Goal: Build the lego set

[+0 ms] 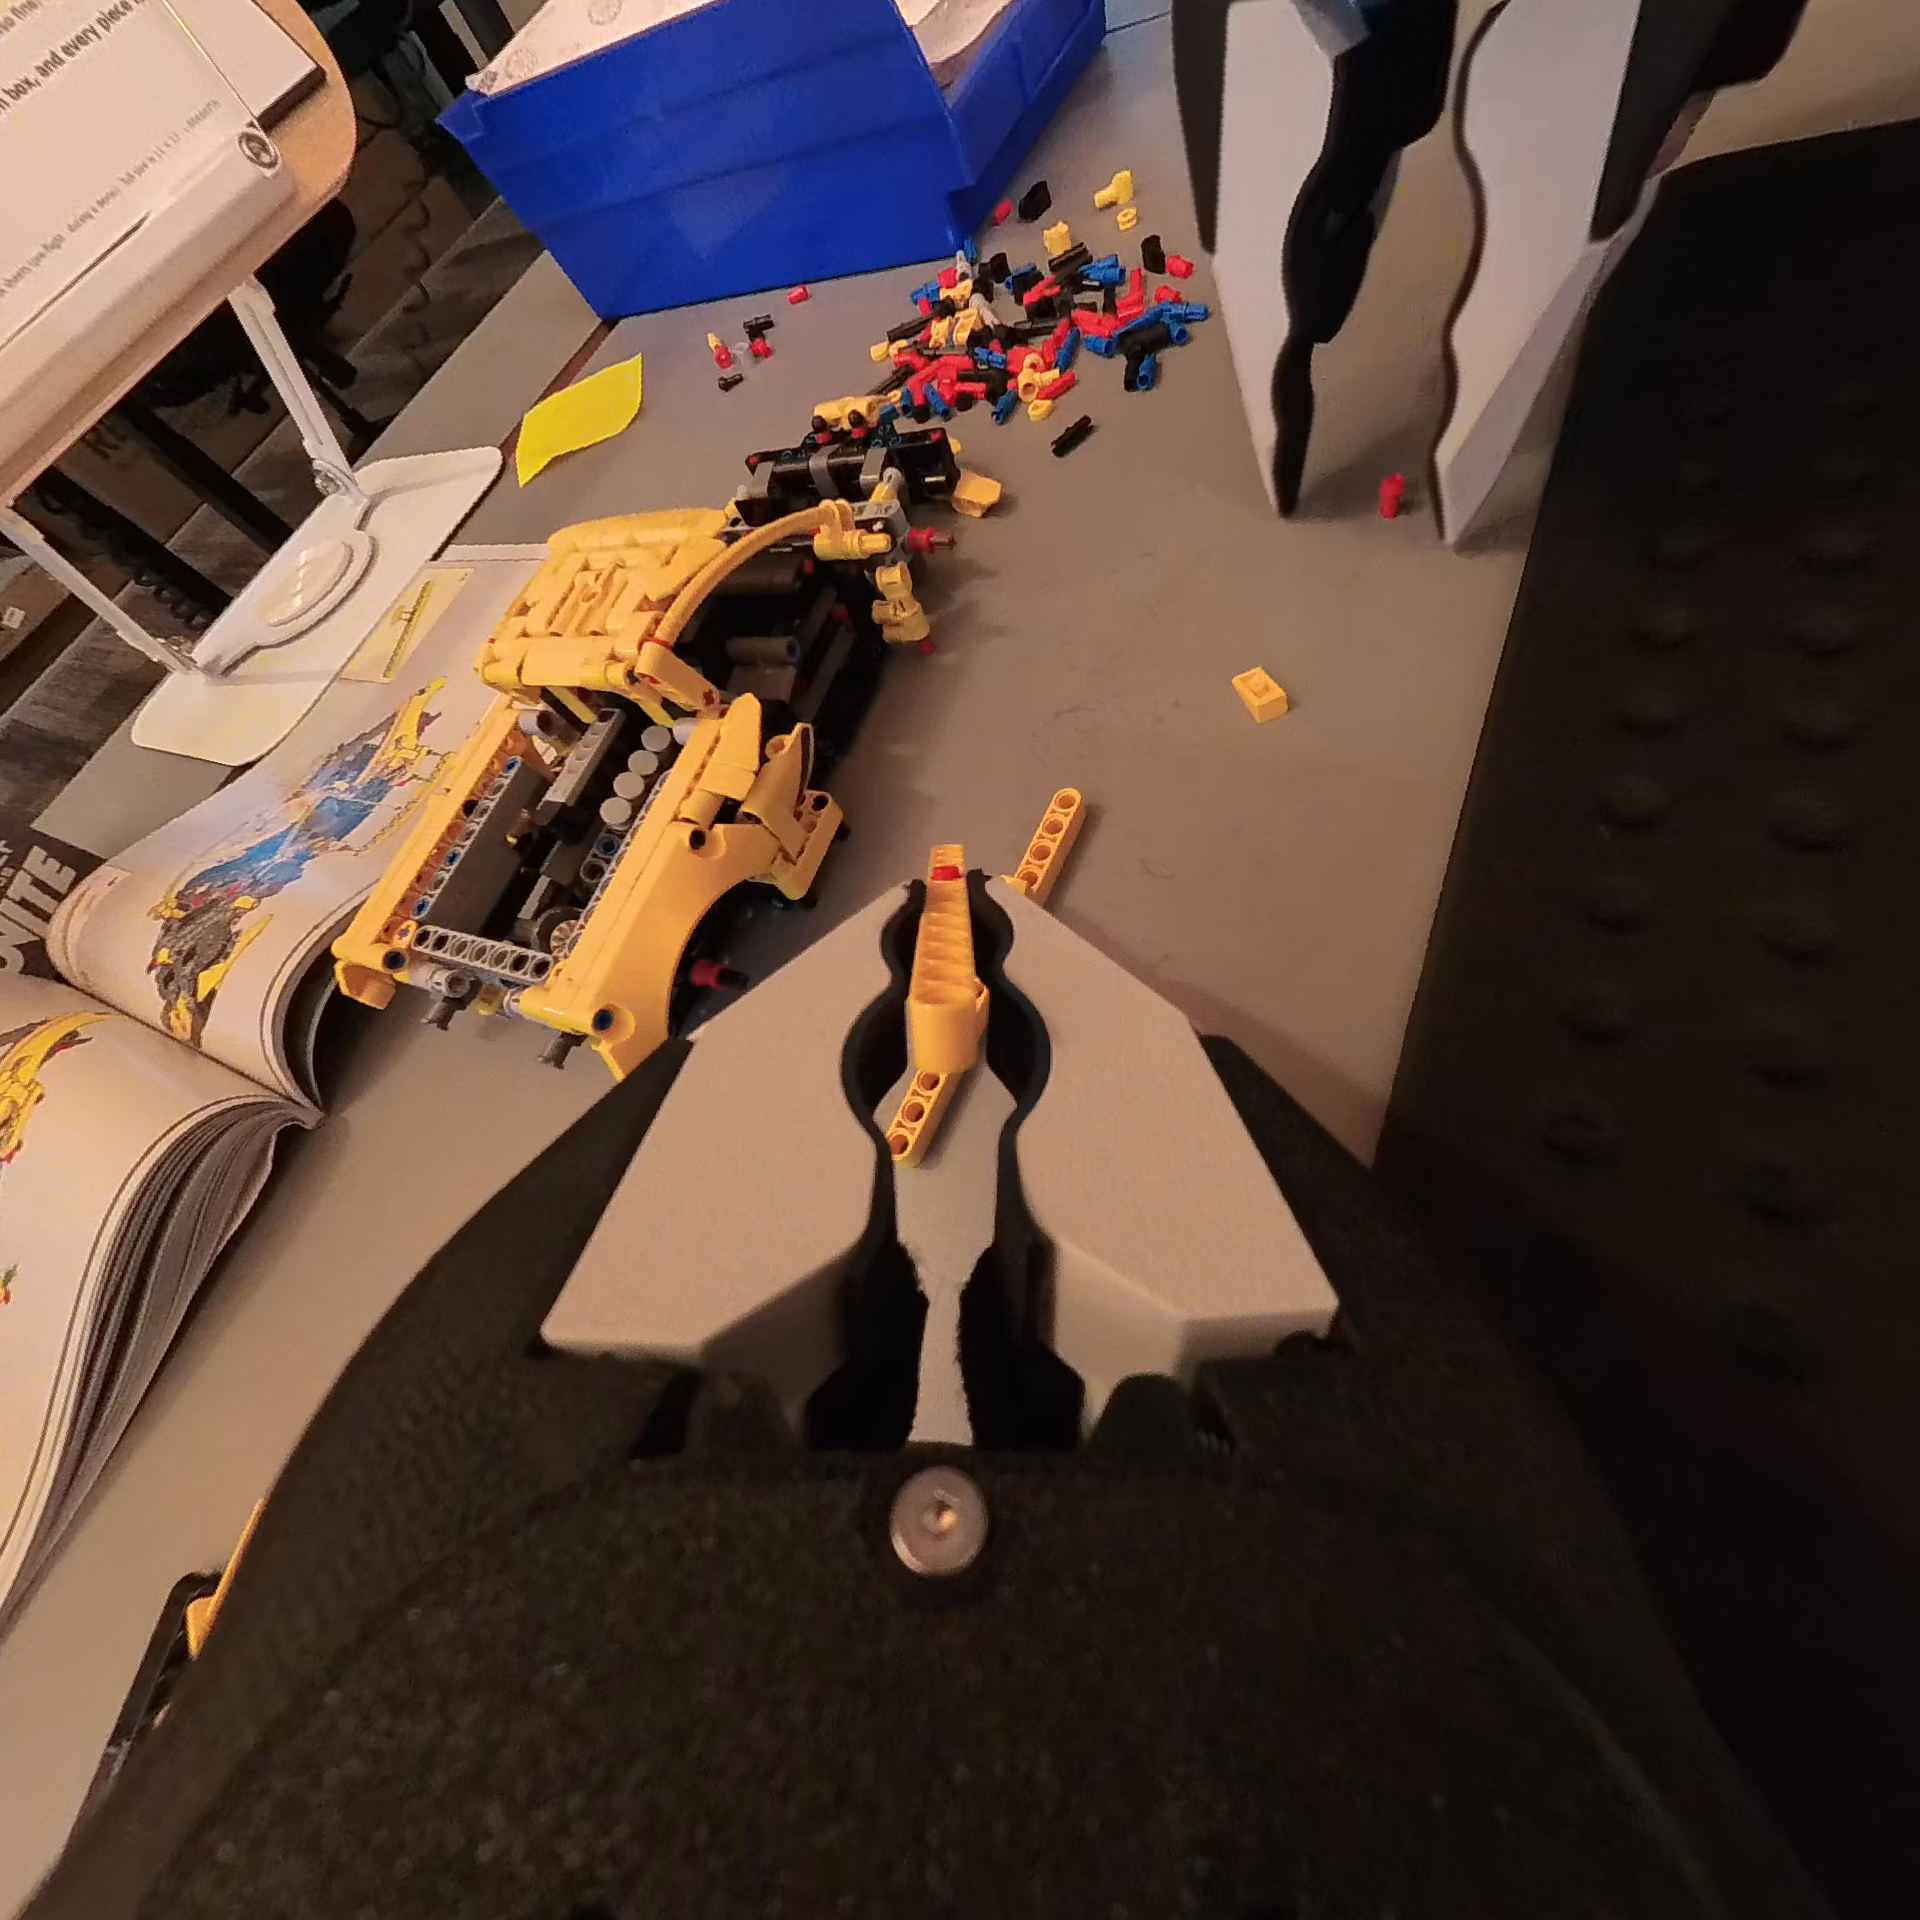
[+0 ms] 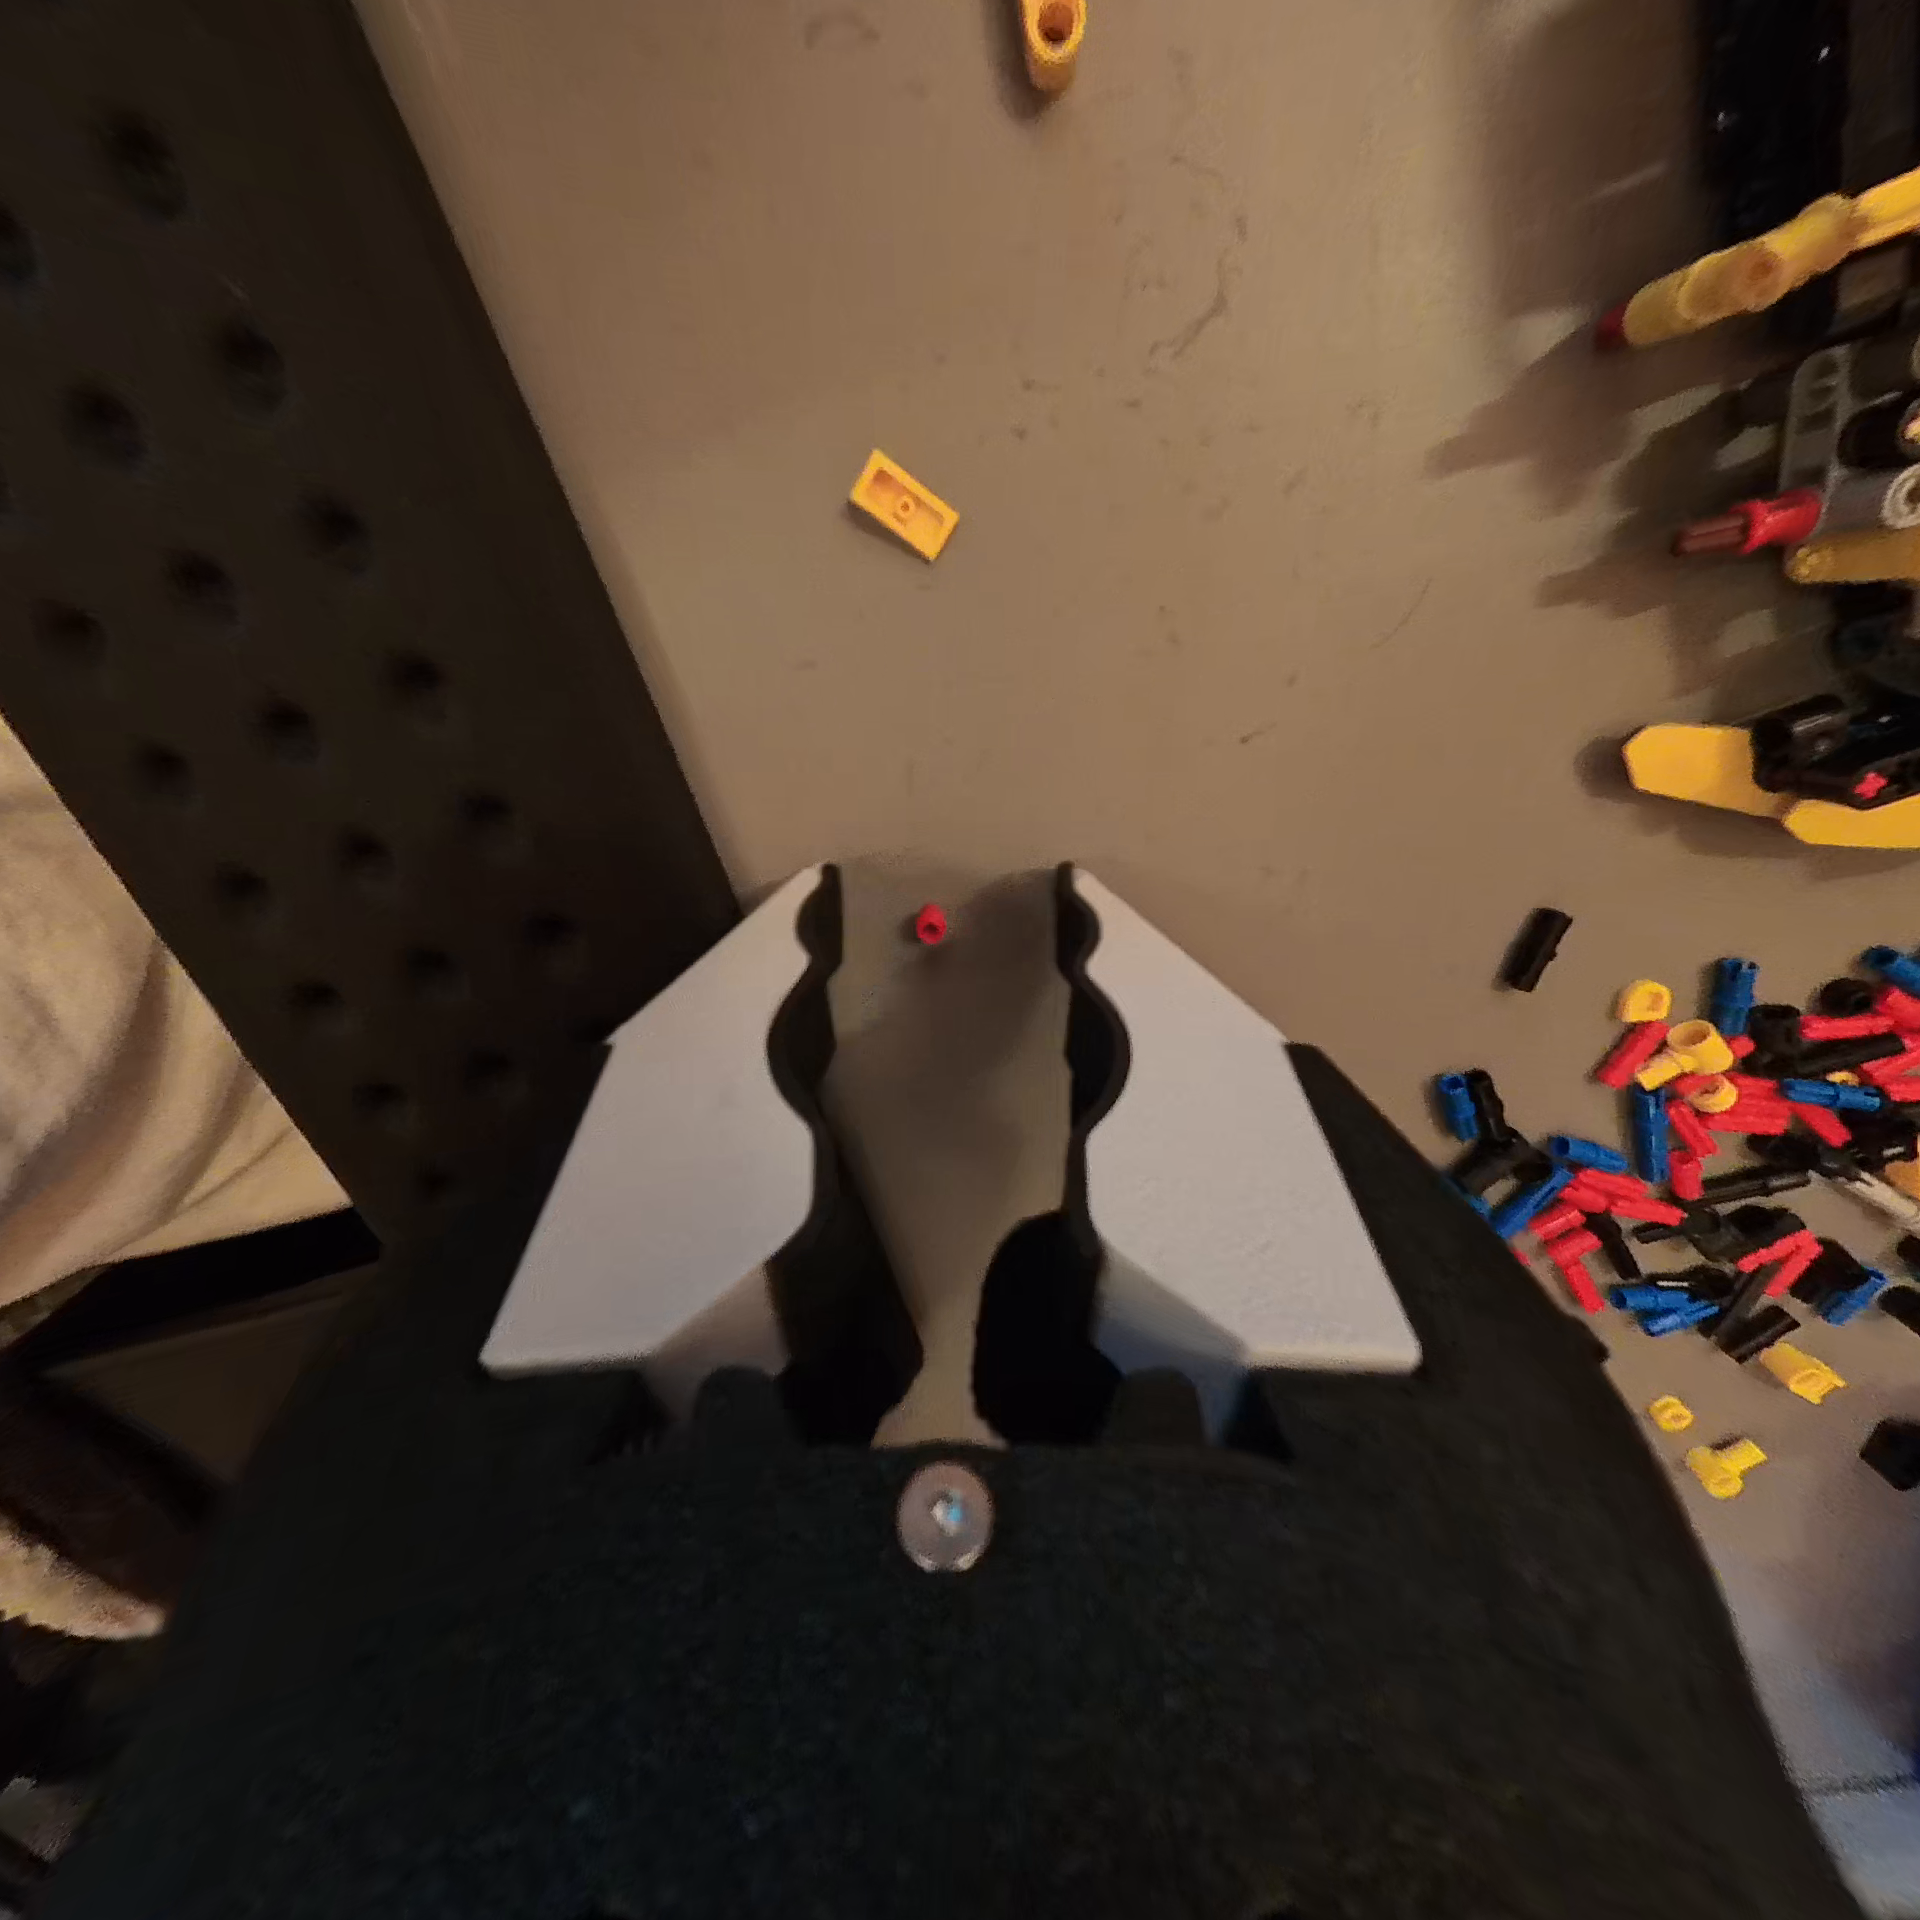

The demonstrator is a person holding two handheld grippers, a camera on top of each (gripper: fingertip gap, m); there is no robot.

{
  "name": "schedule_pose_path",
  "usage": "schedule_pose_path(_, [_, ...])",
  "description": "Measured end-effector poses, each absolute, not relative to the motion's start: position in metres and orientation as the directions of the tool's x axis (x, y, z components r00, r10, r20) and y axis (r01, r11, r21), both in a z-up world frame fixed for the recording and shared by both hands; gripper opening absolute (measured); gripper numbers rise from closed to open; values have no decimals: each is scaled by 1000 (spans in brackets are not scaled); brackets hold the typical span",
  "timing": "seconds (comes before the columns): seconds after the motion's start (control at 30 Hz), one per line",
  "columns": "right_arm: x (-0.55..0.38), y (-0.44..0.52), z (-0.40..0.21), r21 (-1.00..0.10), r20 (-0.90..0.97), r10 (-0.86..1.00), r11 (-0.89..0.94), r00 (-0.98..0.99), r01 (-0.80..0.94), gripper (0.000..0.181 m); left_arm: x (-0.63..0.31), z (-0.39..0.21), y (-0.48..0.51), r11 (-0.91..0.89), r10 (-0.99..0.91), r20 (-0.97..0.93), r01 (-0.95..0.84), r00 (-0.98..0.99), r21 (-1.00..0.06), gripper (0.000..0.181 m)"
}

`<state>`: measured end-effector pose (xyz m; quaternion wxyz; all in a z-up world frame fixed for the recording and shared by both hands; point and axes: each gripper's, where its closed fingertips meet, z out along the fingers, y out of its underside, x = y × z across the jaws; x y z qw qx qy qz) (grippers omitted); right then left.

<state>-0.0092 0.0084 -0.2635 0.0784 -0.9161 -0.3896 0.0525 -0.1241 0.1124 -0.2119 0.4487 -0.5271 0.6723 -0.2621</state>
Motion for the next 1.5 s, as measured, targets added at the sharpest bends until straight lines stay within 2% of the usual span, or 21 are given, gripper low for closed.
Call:
schedule_pose_path(0.1, [-15, 14, -257, -230, -38, 718, -683, 695, 694, 45, -124, -210, 112, 300, -947, -319, -465, -40, -833, 7])
schedule_pose_path(0.23, [-46, 48, -231, -449, -31, 728, -623, 685, 641, 47, -125, -193, 102, 231, -973, -218, -366, -77, -901, 7])
schedule_pose_path(0.33, [-80, 72, -208, -604, 36, 792, -468, 609, 645, 48, -127, -179, 90, 186, -979, -152, -287, -136, -940, 7])
schedule_pose_path(0.43, [-109, 72, -196, -675, 47, 881, -319, 470, 665, 34, -130, -171, 80, 163, -974, -118, -234, -195, -958, 7])
schedule_pose_path(0.57, [-122, 72, -193, -671, 68, 935, -215, 347, 710, 30, -133, -164, 71, 157, -965, -108, -192, -240, -969, 7])
schedule_pose_path(0.63, [-124, 74, -190, -665, 109, 942, -167, 316, 728, 7, -133, -164, 69, 158, -961, -108, -189, -253, -969, 7])
schedule_pose_path(0.67, [-123, 75, -189, -662, 137, 942, -143, 306, 735, 6, -133, -164, 69, 161, -962, -113, -183, -249, -970, 7])
schedule_pose_path(0.83, [-126, 74, -179, -749, 63, 939, -180, 338, 638, 6, -135, -154, 71, 123, -965, -87, -130, -248, -984, 8])
schedule_pose_path(1.2, [-124, 69, -178, -768, 27, 942, -194, 334, 610, 6, -138, -149, 67, 94, -958, -60, -109, -280, -990, 7])
schedule_pose_path(1.33, [-124, 68, -182, -768, -22, 937, -239, 349, 594, 6, -138, -152, 66, 104, -956, -64, -128, -285, -986, 8])
schedule_pose_path(1.43, [-100, 71, -183, -735, -45, 898, -327, 438, 595, 25, -137, -156, 75, 95, -968, -54, -159, -244, -983, 8])
schedule_pose_path(1.5, [-68, 66, -186, -682, -51, 852, -411, 521, 605, 24, -135, -164, 84, 77, -979, -34, -210, -202, -975, 8])
